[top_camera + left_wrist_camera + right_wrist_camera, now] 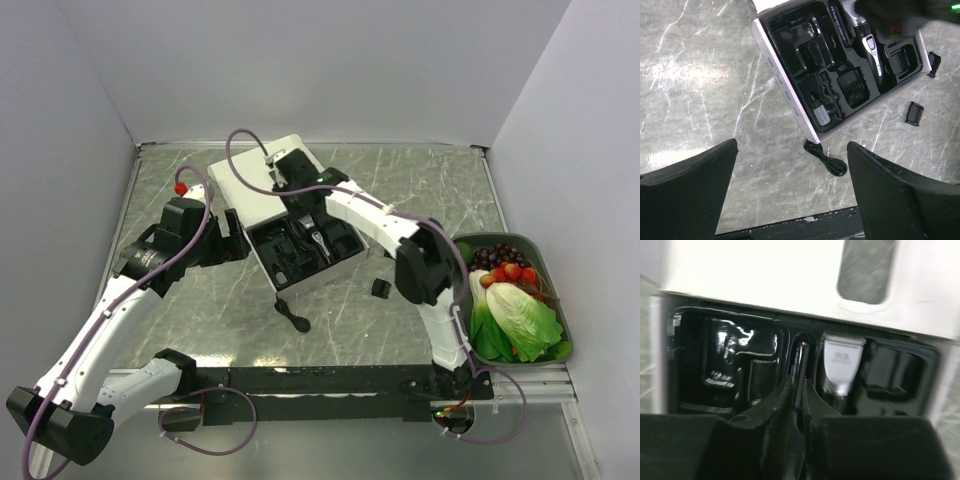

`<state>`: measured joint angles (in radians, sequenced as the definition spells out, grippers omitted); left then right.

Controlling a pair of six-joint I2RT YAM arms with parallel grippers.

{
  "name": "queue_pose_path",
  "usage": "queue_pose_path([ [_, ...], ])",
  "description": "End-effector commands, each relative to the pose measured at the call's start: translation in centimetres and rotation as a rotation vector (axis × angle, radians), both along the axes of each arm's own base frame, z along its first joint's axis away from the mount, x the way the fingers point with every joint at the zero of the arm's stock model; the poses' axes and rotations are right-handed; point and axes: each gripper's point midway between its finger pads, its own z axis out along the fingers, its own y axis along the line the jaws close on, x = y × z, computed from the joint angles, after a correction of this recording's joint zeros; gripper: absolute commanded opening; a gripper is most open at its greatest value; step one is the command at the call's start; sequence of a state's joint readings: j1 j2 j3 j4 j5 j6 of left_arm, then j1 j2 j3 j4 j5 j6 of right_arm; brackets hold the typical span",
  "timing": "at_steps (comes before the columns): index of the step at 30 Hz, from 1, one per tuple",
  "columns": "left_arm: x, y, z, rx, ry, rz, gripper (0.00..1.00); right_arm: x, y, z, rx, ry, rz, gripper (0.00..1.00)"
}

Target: Sort the hair-cutting tools

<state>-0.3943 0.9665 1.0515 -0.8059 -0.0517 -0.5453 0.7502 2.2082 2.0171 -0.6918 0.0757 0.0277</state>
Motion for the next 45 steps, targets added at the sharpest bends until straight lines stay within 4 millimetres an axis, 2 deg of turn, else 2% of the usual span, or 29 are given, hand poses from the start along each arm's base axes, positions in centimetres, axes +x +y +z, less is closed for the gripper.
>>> queue_pose_path([
  [1,1.4,-0.4,2.9,-0.010,-0.102,-0.021,0.96,-1.1,-2.0,10.3,0.086,-0.167,-0.031,0.28],
  [2,1.6,-0.4,2.9,-0.006,-0.105,-0.012,0.96,-1.6,-2.7,11.8,0.099,-0.189,-0.041,0.30],
  [3,1.9,-0.1,3.0,-0.001,-0.110,0.005,0.96,-2.2,-3.6,11.1,0.078,-0.178,-0.050,0.34],
  [4,2.0,-0.1,3.3,-0.004,-0.117,0.007,0.97,-2.7,-4.7,12.6,0.081,-0.210,-0.070,0.36],
  [5,2.3,-0.3,3.3,-0.003,-0.119,0.004,0.96,-3.2,-5.3,12.8,0.078,-0.214,-0.078,0.38],
  [6,2.4,-0.3,3.2,0.001,-0.122,-0.002,0.96,-3.9,-6.3,11.7,0.048,-0.196,-0.085,0.42],
  [7,2.6,-0.4,3.3,-0.002,-0.129,0.000,0.97,-4.8,-7.3,12.8,0.056,-0.207,-0.088,0.44],
  [8,2.8,-0.4,3.1,0.002,-0.122,0.001,0.96,-5.4,-8.0,12.7,0.046,-0.203,-0.095,0.46],
  [9,2.9,-0.6,3.0,-0.001,-0.120,-0.005,0.96,-6.2,-9.0,11.6,0.017,-0.179,-0.105,0.48],
  [10,3.0,-0.8,2.9,-0.003,-0.117,-0.015,0.97,-7.1,-9.9,12.5,0.033,-0.188,-0.121,0.48],
  [11,3.2,-1.1,2.8,-0.010,-0.124,-0.025,0.97,-8.1,-11.0,11.2,-0.005,-0.159,-0.131,0.48],
  [12,3.4,-1.3,2.7,-0.015,-0.129,-0.031,0.97,-8.7,-11.7,11.0,-0.011,-0.153,-0.138,0.50],
  [13,3.4,-1.6,2.8,-0.027,-0.133,-0.043,0.97,-9.5,-12.6,11.9,0.006,-0.167,-0.152,0.51],
  [14,3.6,-1.8,2.7,-0.034,-0.144,-0.046,0.97,-10.6,-13.8,10.5,-0.030,-0.136,-0.160,0.53],
  [16,3.9,-1.7,2.6,-0.048,-0.150,-0.025,0.96,-11.9,-15.4,10.3,-0.029,-0.115,-0.201,0.56],
  [20,4.0,-2.5,1.6,-0.070,-0.128,-0.043,0.97,-16.3,-16.9,7.1,-0.050,0.046,-0.170,0.59],
  [22,3.8,-3.1,1.0,-0.084,-0.098,-0.077,0.97,-19.1,-15.4,6.7,0.035,0.125,-0.078,0.60],
  [23,3.7,-3.1,0.7,-0.075,-0.090,-0.081,0.97,-20.4,-15.1,5.6,0.041,0.160,-0.044,0.61],
  [24,3.8,-3.1,0.7,-0.078,-0.097,-0.083,0.97,-21.3,-14.2,5.8,0.084,0.162,-0.006,0.62],
  [25,3.7,-3.1,0.7,-0.081,-0.105,-0.081,0.97,-23.1,-12.8,5.5,0.107,0.193,0.066,0.63],
  [27,4.0,-2.8,1.3,-0.078,-0.138,-0.063,0.96,-24.7,-11.6,4.6,0.124,0.220,0.111,0.63],
  [28,3.9,-2.7,1.8,-0.081,-0.156,-0.063,0.97,-26.2,-10.6,4.0,0.122,0.237,0.160,0.63],
  [29,3.9,-2.6,2.2,-0.082,-0.166,-0.059,0.97,-26.5,-10.1,3.7,0.124,0.237,0.173,0.64],
  [33,3.4,-2.4,2.7,-0.091,-0.177,-0.056,0.97,-26.8,-7.2,1.7,0.146,0.256,0.188,0.64],
  [36,2.6,-2.1,2.7,-0.098,-0.171,-0.049,0.97,-25.9,-5.3,0.4,0.147,0.238,0.188,0.64],
  [37,2.3,-2.0,2.5,-0.099,-0.158,-0.047,0.96,-25.3,-4.4,0.6,0.163,0.217,0.187,0.64],
  [39,1.9,-1.8,2.7,-0.103,-0.161,-0.044,0.97,-24.3,-3.7,-0.7,0.135,0.200,0.174,0.64],
  [41,1.4,-1.7,2.6,-0.101,-0.149,-0.043,0.96,-23.4,-2.8,-0.9,0.128,0.186,0.167,0.64],
  [45,0.5,-1.3,3.0,-0.102,-0.147,-0.042,0.97,-23.0,-1.5,-3.1,0.099,0.223,0.183,0.64],
])
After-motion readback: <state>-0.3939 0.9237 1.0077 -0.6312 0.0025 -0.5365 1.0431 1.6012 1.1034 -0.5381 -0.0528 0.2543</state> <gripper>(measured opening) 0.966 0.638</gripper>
